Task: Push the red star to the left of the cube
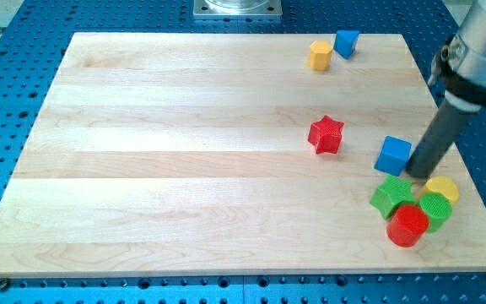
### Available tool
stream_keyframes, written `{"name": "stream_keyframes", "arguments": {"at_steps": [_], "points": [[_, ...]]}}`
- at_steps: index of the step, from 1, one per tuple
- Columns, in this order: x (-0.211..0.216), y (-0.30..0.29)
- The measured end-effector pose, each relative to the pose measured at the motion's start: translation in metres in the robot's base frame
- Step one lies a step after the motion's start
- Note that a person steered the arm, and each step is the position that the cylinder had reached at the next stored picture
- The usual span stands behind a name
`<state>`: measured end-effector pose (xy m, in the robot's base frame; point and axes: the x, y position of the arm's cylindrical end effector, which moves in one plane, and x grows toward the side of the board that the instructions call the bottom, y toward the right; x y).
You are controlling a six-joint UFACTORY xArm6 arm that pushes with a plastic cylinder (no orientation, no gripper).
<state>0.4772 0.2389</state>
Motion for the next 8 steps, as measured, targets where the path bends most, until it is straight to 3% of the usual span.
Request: {"name": "stream_keyframes", "arguments": {"at_steps": [1, 2, 3, 4, 5, 6, 7, 8], "points": [[-0.050, 0.011], [-0.063, -0.025], [-0.006, -0.047], [0.005, -0.063], [0.020, -0.176], [-0.033, -0.143], [-0.042, -0.112], [-0.098, -0.118]]}}
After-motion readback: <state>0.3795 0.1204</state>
